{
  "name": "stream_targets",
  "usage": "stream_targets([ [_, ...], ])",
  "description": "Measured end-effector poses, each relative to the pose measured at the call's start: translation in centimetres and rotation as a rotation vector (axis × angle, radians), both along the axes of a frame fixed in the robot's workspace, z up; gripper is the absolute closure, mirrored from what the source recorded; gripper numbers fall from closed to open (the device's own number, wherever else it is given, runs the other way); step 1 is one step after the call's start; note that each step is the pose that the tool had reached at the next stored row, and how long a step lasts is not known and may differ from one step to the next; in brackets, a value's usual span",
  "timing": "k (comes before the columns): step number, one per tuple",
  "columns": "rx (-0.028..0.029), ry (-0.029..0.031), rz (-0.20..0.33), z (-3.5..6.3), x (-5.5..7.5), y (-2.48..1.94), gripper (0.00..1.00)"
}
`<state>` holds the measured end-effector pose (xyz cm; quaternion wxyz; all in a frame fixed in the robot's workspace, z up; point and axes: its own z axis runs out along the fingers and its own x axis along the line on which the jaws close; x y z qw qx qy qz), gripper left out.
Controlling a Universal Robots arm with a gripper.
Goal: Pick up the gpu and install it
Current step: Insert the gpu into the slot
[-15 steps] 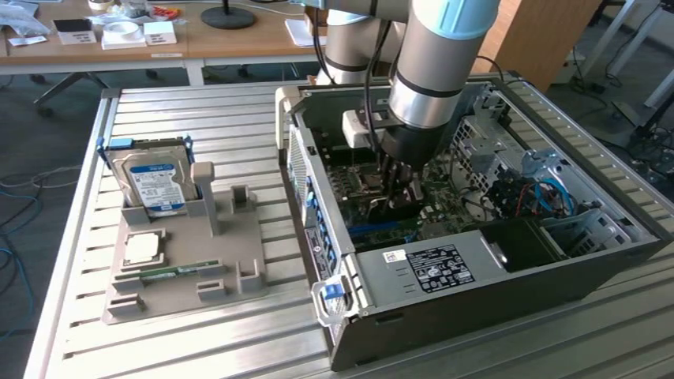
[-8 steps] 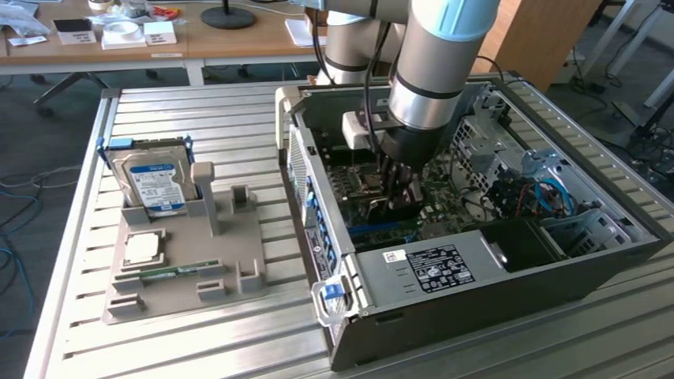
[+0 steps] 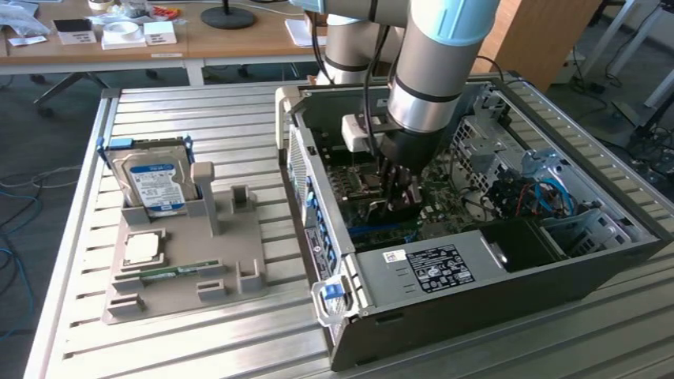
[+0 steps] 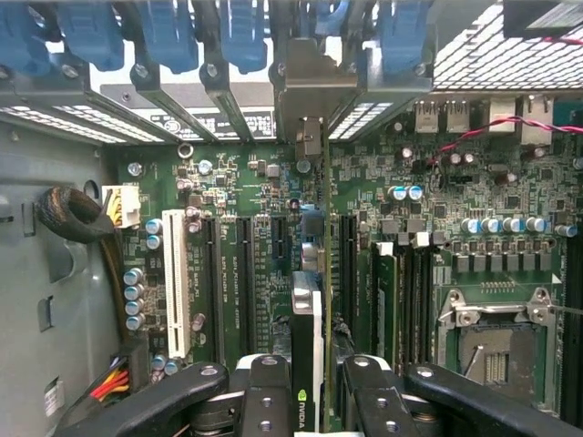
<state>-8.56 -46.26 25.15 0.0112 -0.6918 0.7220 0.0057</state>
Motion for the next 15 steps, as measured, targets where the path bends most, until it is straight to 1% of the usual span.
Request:
stream_targets([
  [15, -0.0001, 0.0001, 0.0, -0.04, -0.01, 0.0, 0.73],
])
